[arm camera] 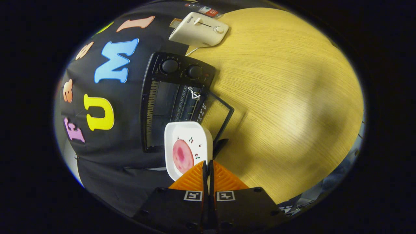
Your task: Open the toaster oven, put the food inside, and close the toaster oven door.
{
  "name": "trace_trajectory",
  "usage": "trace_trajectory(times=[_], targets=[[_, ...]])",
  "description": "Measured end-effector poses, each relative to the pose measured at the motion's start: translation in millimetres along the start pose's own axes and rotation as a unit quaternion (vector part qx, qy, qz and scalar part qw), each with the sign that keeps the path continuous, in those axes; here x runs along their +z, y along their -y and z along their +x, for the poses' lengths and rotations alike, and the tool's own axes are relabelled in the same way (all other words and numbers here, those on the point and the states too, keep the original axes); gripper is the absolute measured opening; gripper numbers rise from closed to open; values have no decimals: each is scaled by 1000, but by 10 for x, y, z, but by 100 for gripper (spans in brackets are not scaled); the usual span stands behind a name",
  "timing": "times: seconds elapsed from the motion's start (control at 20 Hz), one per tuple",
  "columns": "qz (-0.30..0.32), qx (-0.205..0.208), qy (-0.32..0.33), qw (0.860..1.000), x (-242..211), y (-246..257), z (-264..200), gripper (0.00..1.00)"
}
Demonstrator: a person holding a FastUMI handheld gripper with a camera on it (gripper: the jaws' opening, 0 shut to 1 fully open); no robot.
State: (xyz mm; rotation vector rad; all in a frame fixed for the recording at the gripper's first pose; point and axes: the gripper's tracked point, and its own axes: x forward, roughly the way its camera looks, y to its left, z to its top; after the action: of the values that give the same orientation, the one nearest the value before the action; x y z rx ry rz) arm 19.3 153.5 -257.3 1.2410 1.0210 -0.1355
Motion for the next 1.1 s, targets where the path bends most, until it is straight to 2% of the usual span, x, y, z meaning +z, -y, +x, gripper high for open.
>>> trace_trajectory(times=[0.25, 0.5, 0.85, 1.1], targets=[[32, 14, 35, 999, 51, -244, 379, 2], [59, 2, 60, 996, 107, -374, 737, 2], [84, 7, 127, 988, 400, -648, 1157, 3], [113, 11, 142, 983, 539, -758, 1387, 3]])
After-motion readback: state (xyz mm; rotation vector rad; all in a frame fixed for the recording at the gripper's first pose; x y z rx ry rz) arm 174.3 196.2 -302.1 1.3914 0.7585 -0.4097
